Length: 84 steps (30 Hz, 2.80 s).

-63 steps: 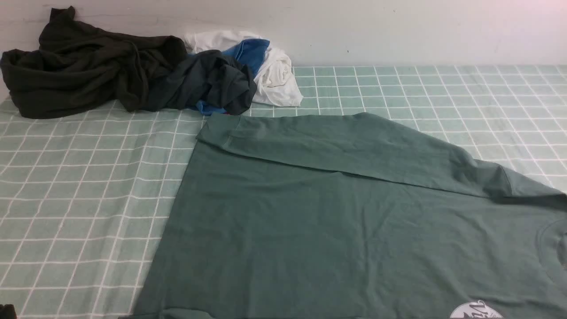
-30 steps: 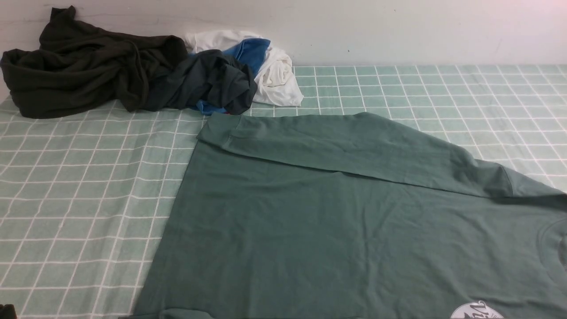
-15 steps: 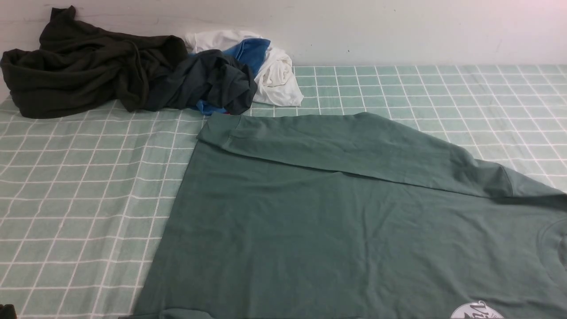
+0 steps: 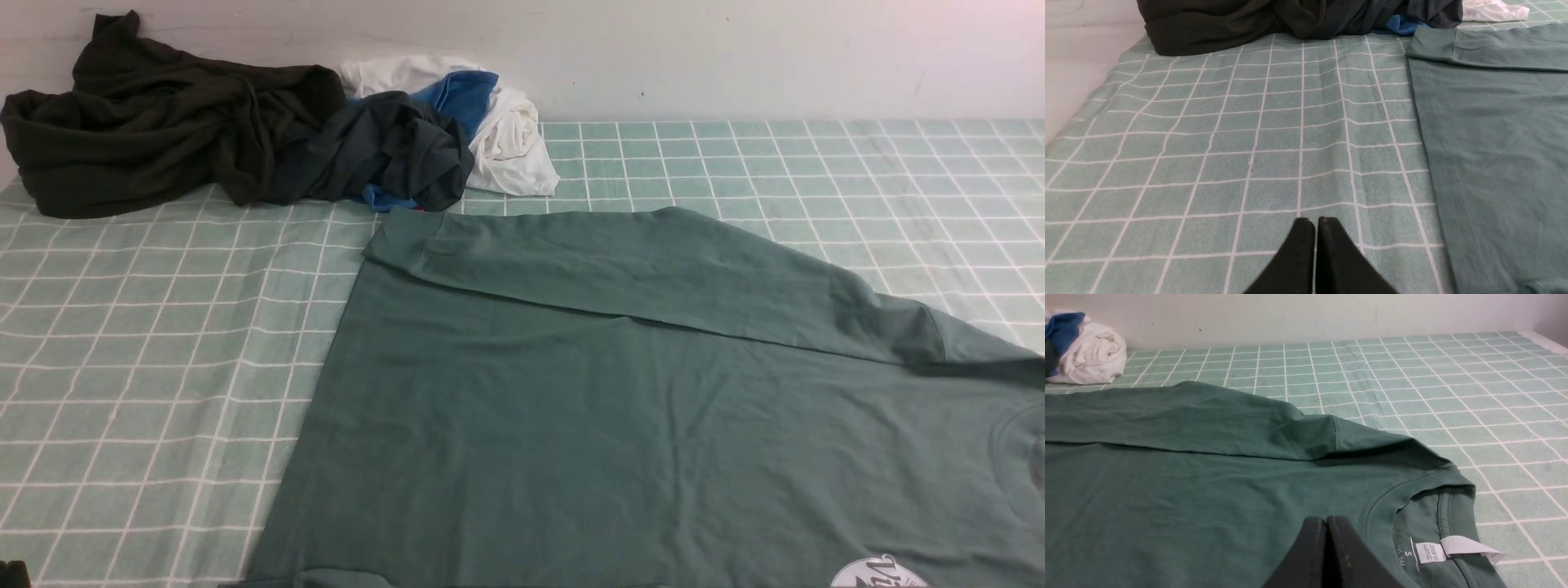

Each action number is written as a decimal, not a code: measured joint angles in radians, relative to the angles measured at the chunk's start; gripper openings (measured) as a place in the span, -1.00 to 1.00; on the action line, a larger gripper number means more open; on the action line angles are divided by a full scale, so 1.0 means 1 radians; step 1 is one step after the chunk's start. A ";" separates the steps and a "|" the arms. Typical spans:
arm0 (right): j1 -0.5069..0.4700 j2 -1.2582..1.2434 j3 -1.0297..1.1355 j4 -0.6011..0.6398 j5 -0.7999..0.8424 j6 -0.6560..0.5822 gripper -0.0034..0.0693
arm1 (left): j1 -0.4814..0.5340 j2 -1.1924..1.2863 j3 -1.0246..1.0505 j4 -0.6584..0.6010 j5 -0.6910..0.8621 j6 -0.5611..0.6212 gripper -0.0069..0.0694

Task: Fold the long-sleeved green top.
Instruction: Use the left arm to clamp the cuff closest to it

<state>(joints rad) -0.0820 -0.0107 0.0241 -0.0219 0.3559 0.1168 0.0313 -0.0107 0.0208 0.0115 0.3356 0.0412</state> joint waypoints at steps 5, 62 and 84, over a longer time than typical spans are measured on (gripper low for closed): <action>0.000 0.000 0.000 0.000 0.000 0.000 -0.94 | 0.000 0.000 0.000 -0.023 -0.002 -0.001 -0.83; 0.340 0.918 -0.759 0.364 0.880 -0.502 -0.94 | -0.551 1.631 -0.956 -0.035 0.701 0.288 0.04; 0.341 0.918 -0.759 0.357 0.805 -0.504 -0.94 | -0.561 1.796 -1.014 -0.026 0.631 0.263 -0.05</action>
<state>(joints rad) 0.2595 0.9077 -0.7346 0.3355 1.1611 -0.3869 -0.5302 1.7851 -0.9928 -0.0143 0.9670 0.3041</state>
